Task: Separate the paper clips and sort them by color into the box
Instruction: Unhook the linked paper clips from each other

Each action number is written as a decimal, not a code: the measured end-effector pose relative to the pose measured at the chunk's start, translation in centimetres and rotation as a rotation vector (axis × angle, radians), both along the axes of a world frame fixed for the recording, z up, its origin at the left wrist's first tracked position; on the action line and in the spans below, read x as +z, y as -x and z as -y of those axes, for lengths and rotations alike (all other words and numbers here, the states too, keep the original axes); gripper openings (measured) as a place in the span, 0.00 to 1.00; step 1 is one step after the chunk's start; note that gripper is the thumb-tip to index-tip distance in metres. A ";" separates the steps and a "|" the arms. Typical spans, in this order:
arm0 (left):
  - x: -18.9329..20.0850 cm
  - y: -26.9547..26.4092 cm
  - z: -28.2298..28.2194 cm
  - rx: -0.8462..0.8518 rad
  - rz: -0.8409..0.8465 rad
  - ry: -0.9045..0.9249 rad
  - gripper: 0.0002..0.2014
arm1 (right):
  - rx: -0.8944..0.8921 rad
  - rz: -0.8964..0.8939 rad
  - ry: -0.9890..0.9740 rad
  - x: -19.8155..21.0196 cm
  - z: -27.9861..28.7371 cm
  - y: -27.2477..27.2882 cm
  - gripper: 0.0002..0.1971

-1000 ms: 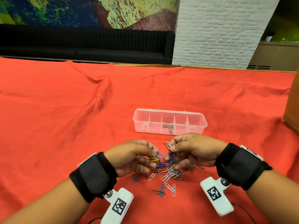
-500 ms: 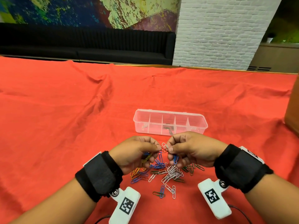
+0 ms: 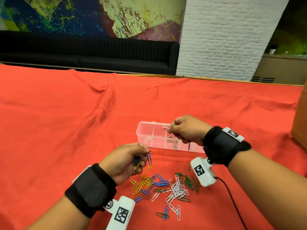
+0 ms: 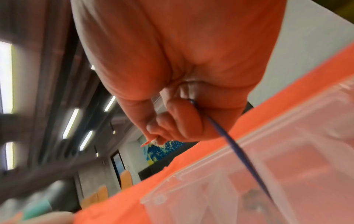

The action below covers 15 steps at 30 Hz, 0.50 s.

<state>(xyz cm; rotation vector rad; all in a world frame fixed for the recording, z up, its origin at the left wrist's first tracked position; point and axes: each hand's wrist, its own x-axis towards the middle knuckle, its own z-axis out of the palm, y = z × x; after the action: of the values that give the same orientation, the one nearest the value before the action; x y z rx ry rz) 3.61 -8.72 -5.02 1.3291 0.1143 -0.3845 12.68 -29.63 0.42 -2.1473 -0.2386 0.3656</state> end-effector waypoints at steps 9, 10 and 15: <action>-0.3 -0.2 -1.7 0.120 -0.061 0.076 0.06 | 0.146 -0.170 -0.090 0.5 -3.9 -1.7 0.04; -0.2 -0.3 -2.2 0.134 -0.059 0.100 0.05 | 0.194 -0.212 -0.114 0.4 -4.0 -1.4 0.04; -0.4 -0.4 -2.4 0.110 -0.051 0.149 0.11 | 0.351 -0.280 -0.135 0.3 -4.8 1.0 0.02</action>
<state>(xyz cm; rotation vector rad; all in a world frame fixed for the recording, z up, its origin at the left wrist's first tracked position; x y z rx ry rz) 4.05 -6.28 -5.44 1.1613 0.1972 -0.3276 11.68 -24.83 0.75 -1.8930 -0.4668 0.8210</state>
